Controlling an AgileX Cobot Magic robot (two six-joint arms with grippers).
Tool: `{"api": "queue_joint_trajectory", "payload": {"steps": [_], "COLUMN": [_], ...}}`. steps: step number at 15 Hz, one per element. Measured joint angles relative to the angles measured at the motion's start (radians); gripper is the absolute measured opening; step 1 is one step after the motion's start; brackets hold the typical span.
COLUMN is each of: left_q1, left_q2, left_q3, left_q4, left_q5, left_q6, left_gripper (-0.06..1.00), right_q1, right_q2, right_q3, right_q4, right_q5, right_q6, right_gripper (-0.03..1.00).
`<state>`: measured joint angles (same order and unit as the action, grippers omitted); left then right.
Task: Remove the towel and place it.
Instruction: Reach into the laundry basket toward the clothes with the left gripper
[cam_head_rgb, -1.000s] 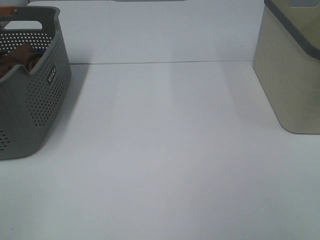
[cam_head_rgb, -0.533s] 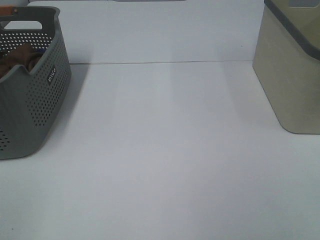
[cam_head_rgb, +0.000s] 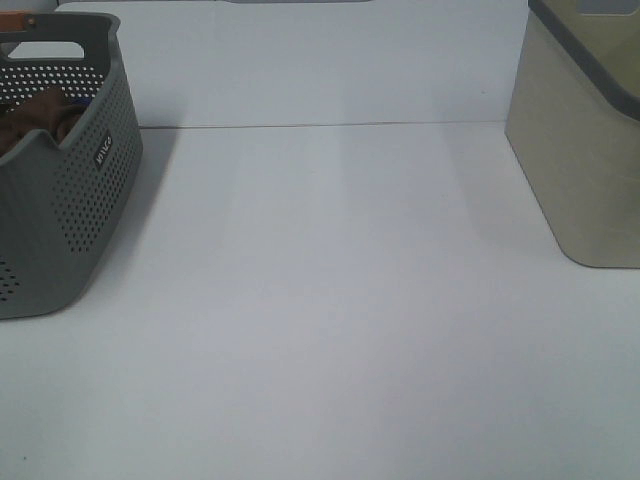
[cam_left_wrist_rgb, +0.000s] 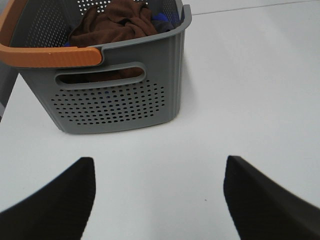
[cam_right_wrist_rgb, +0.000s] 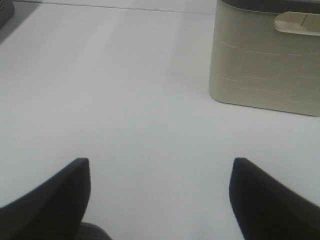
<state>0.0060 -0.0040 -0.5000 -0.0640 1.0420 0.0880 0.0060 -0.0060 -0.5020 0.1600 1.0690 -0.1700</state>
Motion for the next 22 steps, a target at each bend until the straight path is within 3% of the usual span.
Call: {"api": "queue_joint_trajectory", "payload": {"steps": [5, 9, 13, 17, 22], "left_q1": [0.0, 0.0, 0.0, 0.0, 0.0], "left_q2": [0.069, 0.288, 0.647, 1.019, 1.413], "left_q3": [-0.01, -0.021, -0.098, -0.346, -0.724], "left_q4": [0.0, 0.108, 0.135, 0.164, 0.271], "left_q5": [-0.02, -0.272, -0.509, -0.489, -0.321], "left_q6": [0.0, -0.088, -0.158, -0.182, -0.296], "left_gripper": [0.69, 0.64, 0.62, 0.62, 0.62], "right_q1": [0.0, 0.001, 0.001, 0.001, 0.001], "right_q2": [0.0, 0.0, 0.0, 0.0, 0.0], "right_q3": [0.0, 0.0, 0.0, 0.0, 0.0], "right_q4": [0.004, 0.007, 0.007, 0.007, 0.007], "right_q5": [0.0, 0.0, 0.0, 0.0, 0.0], "right_q6": [0.0, 0.0, 0.0, 0.0, 0.0], "right_gripper": [0.73, 0.73, 0.73, 0.73, 0.73]}}
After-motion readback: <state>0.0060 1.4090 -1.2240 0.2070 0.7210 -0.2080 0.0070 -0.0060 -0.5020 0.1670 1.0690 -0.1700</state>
